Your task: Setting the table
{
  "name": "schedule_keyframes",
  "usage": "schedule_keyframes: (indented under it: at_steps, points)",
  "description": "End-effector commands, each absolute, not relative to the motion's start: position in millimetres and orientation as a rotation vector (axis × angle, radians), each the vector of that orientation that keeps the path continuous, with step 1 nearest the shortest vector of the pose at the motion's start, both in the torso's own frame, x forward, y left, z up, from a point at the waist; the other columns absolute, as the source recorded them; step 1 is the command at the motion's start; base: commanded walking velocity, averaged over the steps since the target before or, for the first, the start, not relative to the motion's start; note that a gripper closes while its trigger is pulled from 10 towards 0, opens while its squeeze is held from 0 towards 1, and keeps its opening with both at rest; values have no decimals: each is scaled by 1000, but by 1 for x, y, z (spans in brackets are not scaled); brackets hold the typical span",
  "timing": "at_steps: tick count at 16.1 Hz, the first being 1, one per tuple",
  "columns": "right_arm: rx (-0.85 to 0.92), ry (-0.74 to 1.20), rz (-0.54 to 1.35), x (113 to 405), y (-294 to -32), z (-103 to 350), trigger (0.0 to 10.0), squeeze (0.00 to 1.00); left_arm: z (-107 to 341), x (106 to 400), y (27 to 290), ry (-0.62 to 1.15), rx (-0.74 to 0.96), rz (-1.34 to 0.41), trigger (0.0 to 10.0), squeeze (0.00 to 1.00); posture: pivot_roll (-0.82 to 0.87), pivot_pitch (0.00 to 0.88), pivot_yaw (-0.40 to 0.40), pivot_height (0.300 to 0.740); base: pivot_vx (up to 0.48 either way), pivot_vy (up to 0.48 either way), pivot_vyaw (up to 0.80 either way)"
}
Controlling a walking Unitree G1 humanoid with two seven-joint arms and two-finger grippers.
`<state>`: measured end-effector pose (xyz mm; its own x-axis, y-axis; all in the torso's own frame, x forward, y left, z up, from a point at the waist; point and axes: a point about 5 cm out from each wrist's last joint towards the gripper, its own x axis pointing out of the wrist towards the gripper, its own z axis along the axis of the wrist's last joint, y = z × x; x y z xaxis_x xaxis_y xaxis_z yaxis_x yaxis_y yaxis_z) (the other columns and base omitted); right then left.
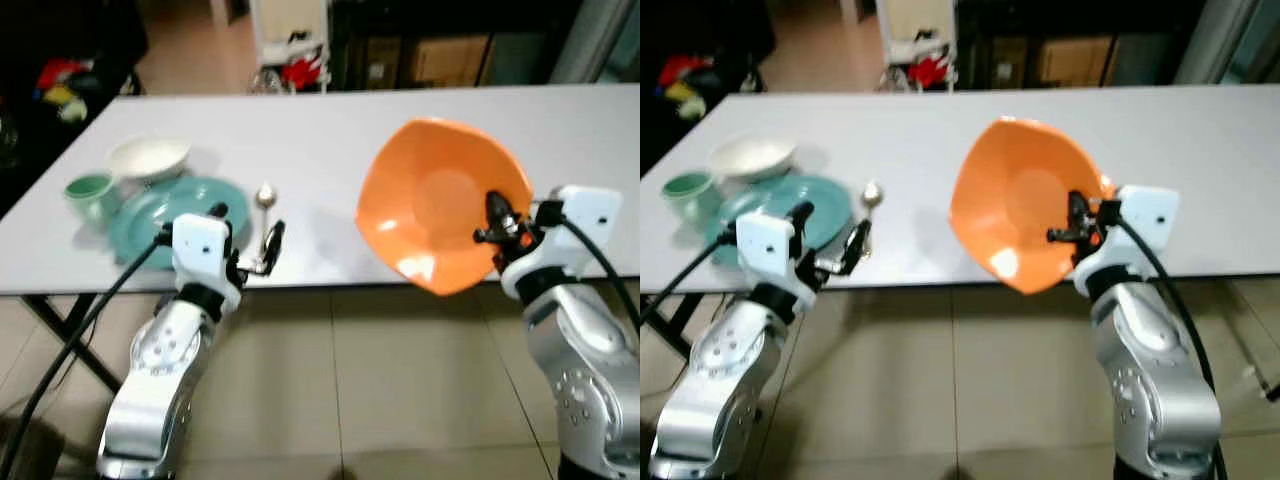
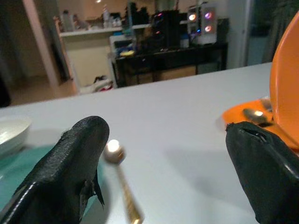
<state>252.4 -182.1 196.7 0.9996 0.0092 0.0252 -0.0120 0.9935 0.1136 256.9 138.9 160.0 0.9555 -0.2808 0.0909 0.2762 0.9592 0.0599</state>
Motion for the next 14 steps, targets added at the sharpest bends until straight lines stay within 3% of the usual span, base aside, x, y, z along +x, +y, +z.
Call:
schedule_keyframes:
  at_steps: [1,14]
  points:
    - [114,-82,-15,252,-189,206,10000,0,162,256,134,-110,39,-299,10000,0,-28,0,55,740,424,0,0]
    - [132,-88,-8,255,-189,208,10000,0,160,255,130,-95,47,-335,10000,0,-28,0,60,740,424,0,0]
